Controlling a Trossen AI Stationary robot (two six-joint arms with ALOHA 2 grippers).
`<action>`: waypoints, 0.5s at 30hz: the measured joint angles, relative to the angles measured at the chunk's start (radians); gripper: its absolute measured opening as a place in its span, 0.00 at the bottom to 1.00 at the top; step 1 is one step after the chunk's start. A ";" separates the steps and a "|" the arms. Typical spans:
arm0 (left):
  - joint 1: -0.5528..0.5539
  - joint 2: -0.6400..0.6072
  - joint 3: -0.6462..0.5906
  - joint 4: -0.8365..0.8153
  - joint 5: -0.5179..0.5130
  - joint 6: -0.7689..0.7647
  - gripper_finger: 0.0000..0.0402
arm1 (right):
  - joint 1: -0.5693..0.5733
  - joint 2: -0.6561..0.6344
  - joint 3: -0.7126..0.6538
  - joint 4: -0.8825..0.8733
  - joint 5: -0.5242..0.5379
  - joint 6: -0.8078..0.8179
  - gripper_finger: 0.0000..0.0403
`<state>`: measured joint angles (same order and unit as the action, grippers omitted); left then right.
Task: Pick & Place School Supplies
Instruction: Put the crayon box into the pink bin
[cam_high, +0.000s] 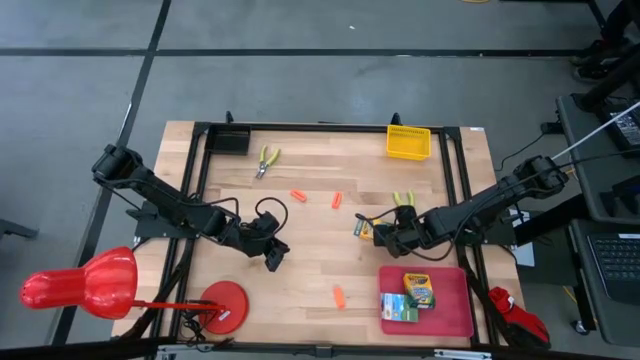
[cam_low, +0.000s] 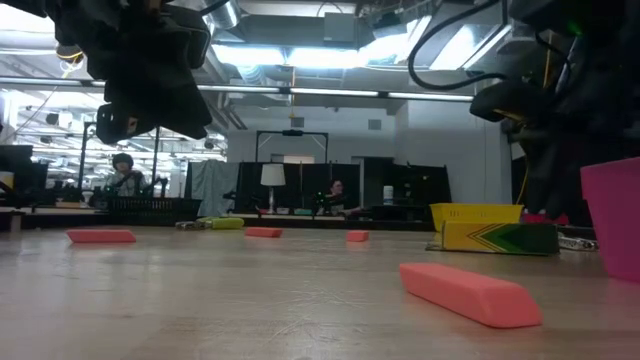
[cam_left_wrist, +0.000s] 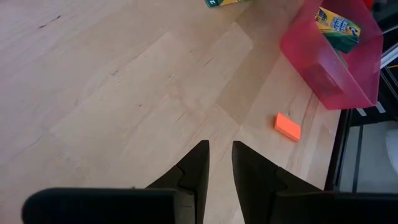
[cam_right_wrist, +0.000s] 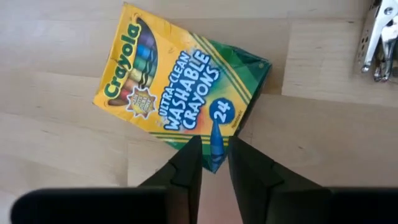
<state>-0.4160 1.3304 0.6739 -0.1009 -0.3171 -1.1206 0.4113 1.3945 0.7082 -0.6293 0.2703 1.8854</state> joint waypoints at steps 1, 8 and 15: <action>0.000 0.000 0.000 0.000 0.003 0.000 0.16 | -0.001 0.000 0.000 -0.002 0.000 0.000 0.20; 0.000 0.000 0.000 0.000 0.007 0.000 0.16 | -0.001 0.000 0.000 -0.028 -0.017 0.015 0.20; 0.000 0.000 0.000 0.000 0.007 0.007 0.16 | -0.005 0.006 0.000 -0.027 -0.019 0.018 0.20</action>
<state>-0.4160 1.3304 0.6739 -0.1009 -0.3102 -1.1140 0.4065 1.4005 0.7082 -0.6564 0.2512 1.9030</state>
